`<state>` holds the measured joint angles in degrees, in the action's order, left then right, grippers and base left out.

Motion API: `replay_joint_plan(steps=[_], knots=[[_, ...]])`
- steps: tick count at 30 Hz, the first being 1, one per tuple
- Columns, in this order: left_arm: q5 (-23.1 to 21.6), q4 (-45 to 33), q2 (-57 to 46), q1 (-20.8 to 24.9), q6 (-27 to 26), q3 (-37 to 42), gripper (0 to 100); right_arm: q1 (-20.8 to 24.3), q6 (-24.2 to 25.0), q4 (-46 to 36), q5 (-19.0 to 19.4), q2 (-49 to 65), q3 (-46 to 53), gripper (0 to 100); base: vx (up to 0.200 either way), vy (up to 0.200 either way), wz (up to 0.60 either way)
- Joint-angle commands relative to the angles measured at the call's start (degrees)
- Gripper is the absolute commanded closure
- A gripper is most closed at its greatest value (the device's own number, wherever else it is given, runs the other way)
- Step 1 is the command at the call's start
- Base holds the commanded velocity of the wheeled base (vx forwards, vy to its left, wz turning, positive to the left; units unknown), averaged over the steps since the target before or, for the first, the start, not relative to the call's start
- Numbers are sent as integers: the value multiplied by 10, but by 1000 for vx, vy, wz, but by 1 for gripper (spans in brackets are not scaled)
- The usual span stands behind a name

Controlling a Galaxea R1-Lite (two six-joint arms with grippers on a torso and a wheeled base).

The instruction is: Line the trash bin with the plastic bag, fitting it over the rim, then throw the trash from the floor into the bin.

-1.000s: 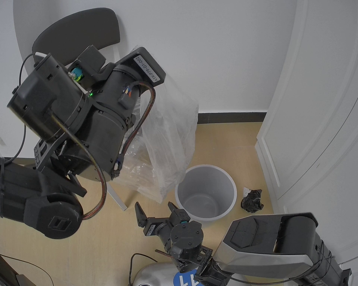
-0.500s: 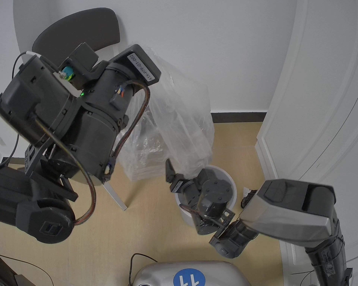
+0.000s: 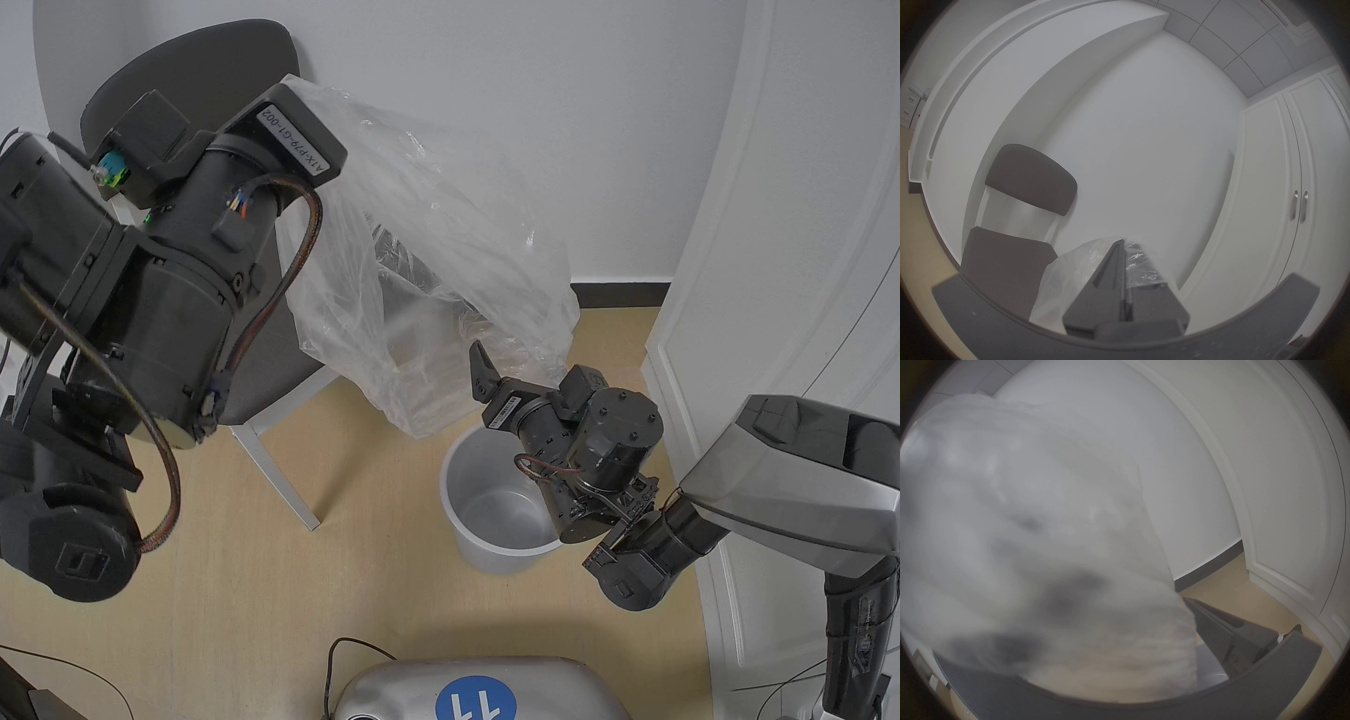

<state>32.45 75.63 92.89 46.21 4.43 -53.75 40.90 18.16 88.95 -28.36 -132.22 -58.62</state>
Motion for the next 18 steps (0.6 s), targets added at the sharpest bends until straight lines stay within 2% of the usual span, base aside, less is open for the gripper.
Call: replay_joint_plan(steps=[1, 10, 18], knots=[[0, 0, -10, -2, 1, 0, 100, -9, -1, 10, 0, 19, 3, 0, 0, 0, 0], [-4, -1, -10, -33, 1, -7, 100, -32, -1, 10, 10, 44, 7, 0, 0, 0, 0], [-5, -4, -22, -35, 1, -7, 100, -44, -1, 10, 18, 66, 8, 0, 0, 0, 0]])
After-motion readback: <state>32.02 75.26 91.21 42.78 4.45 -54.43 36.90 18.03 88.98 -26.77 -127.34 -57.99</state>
